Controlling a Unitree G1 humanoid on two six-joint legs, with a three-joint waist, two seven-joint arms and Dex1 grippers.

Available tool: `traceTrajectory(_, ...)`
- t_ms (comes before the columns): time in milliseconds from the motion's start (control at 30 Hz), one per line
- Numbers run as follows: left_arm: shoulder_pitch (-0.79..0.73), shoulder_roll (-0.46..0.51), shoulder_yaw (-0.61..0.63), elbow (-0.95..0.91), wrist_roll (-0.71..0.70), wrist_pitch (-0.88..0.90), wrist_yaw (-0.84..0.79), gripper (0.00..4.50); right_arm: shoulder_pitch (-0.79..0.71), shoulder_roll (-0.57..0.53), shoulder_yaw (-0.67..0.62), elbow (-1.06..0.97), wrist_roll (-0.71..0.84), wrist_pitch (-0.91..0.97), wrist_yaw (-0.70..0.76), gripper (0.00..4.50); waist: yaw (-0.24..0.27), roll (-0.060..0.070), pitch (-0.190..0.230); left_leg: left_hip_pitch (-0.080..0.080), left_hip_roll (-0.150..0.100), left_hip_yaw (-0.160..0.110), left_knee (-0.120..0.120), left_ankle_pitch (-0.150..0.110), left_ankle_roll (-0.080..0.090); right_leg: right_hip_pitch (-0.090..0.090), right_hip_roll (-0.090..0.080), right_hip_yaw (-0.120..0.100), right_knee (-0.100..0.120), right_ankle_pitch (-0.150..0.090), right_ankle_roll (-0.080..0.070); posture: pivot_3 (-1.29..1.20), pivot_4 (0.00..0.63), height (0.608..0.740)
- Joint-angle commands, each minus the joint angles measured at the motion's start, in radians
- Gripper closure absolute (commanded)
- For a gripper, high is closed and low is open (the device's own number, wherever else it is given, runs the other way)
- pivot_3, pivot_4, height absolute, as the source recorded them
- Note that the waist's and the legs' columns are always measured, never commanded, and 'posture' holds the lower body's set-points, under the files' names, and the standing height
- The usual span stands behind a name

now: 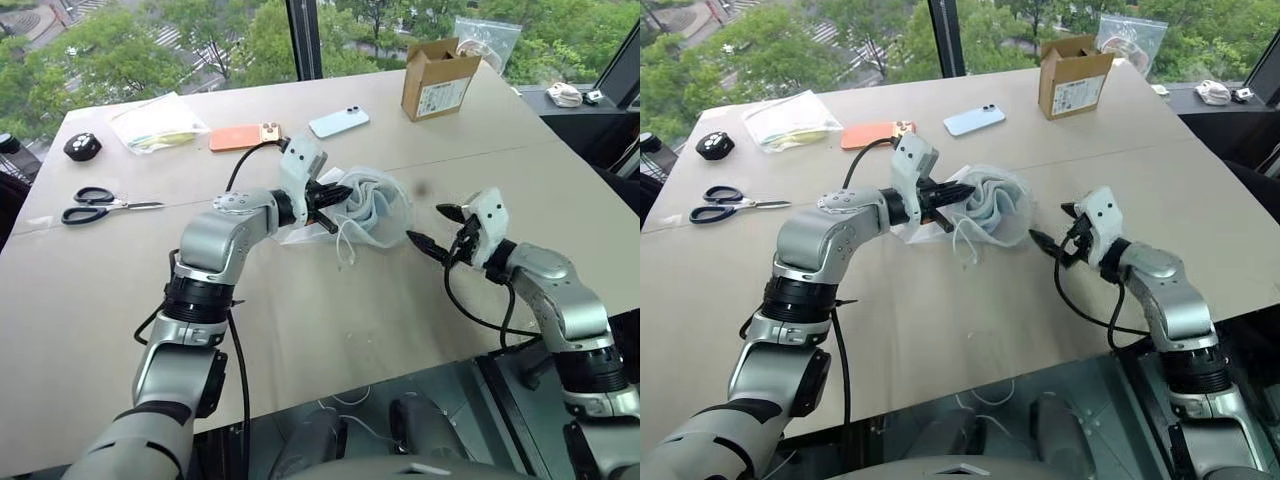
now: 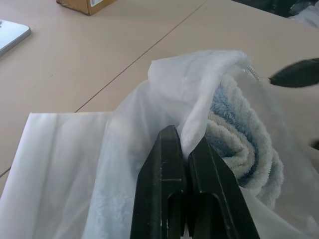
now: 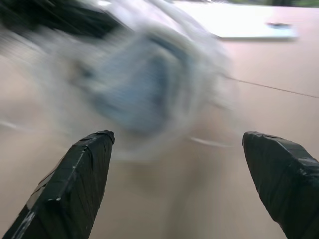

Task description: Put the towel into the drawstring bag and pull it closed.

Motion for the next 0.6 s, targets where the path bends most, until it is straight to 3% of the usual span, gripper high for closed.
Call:
traceTrajectory(33,-0.005,0.004,0.015,-0.014,0.004,-0.02,-0.005,4.5,-0.043,-0.005,0.074,0.082,-0.138,-0.133,-0.028,0.07,-0.001,0.0,0.0,0.0,0.0,0.0,0.0,0.0,0.0,0.0,0.0,0.0,0.0,0.0,0.0,0.0,0.15,0.74)
traceTrajectory(100,-0.004,0.002,0.017,-0.012,0.006,-0.019,-0.007,4.5,-0.092,0.013,0.114,0.164,-0.232,-0.2,-0.089,0.07,-0.004,0.0,0.0,0.0,0.0,0.001,0.0,0.0,0.0,0.0,0.0,0.001,0.0,0.0,0.0,0.0,0.15,0.74)
traceTrajectory(267,0.005,-0.001,0.01,-0.022,0.009,-0.016,-0.009,4.5,-0.239,0.165,0.08,0.363,-0.232,-0.317,-0.192,0.07,-0.006,0.0,0.0,0.0,0.0,0.002,0.001,0.0,0.0,0.0,0.0,0.0,0.0,0.0,0.0,0.0,0.15,0.74)
traceTrajectory(400,0.006,-0.003,0.009,-0.028,0.011,-0.013,-0.008,4.5,-0.334,0.256,-0.022,0.508,-0.159,-0.407,-0.265,0.07,0.0,0.0,0.0,0.0,0.0,0.001,0.001,0.0,0.0,0.0,-0.001,-0.001,0.0,0.0,0.0,0.0,0.15,0.74)
traceTrajectory(600,0.009,0.002,0.016,-0.029,0.017,-0.017,-0.004,4.5,-0.324,0.24,-0.037,0.526,-0.173,-0.439,-0.246,2.82,-0.005,0.0,0.0,-0.001,-0.001,0.0,0.001,0.0,0.0,0.0,-0.003,-0.003,0.0,0.0,0.0,0.0,0.15,0.74)
